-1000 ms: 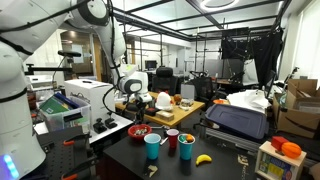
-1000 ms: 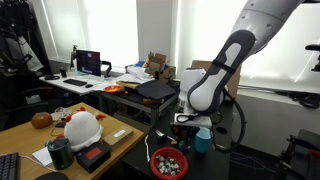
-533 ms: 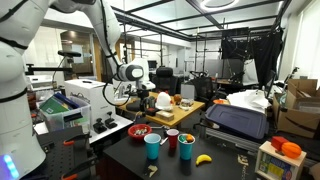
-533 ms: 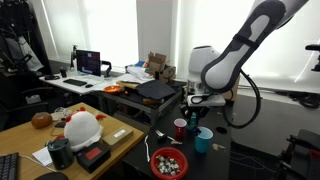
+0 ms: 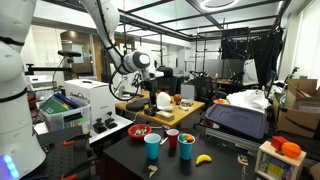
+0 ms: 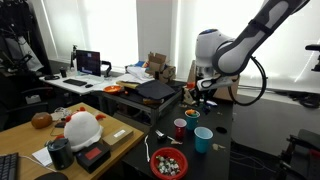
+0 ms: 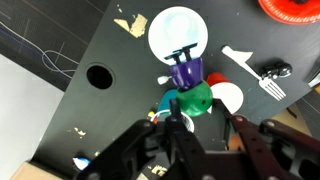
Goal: Pick up some of the objects in the bowl and put it in the cup
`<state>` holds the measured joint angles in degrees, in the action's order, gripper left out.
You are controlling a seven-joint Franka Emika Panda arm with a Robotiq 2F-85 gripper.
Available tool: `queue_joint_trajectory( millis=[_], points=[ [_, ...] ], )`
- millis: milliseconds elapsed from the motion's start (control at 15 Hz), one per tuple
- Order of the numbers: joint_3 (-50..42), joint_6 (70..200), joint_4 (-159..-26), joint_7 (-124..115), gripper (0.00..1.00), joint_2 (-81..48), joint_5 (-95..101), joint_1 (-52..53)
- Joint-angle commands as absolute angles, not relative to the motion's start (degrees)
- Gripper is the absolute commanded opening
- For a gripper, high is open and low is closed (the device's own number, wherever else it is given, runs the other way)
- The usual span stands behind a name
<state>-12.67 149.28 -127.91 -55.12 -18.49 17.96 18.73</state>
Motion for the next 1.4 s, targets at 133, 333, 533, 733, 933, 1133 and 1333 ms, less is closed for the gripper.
queue_joint_trajectory(
  millis=[133, 333, 533, 733, 933, 1133, 1333],
  points=[
    [-15.12, 146.89, -124.39, -62.83, 0.11, -19.48, 31.15, 16.86],
    [-15.69, 146.02, -121.34, -65.83, 0.11, -21.71, 37.14, 15.94],
    [-14.72, 145.27, -119.05, -66.48, 0.11, -24.39, 41.44, 14.69],
    [-13.71, 146.18, -116.87, -65.84, 0.11, -28.52, 43.3, 13.8],
    [-14.78, 146.96, -113.98, -67.1, 0.11, -32.51, 46.91, 14.75],
    [-15.54, 146.98, -110.93, -68.99, 0.11, -35.52, 52.99, 15.18],
    [-14.87, 146.92, -107.66, -71.52, 0.11, -38.18, 58.6, 14.3]
  ],
)
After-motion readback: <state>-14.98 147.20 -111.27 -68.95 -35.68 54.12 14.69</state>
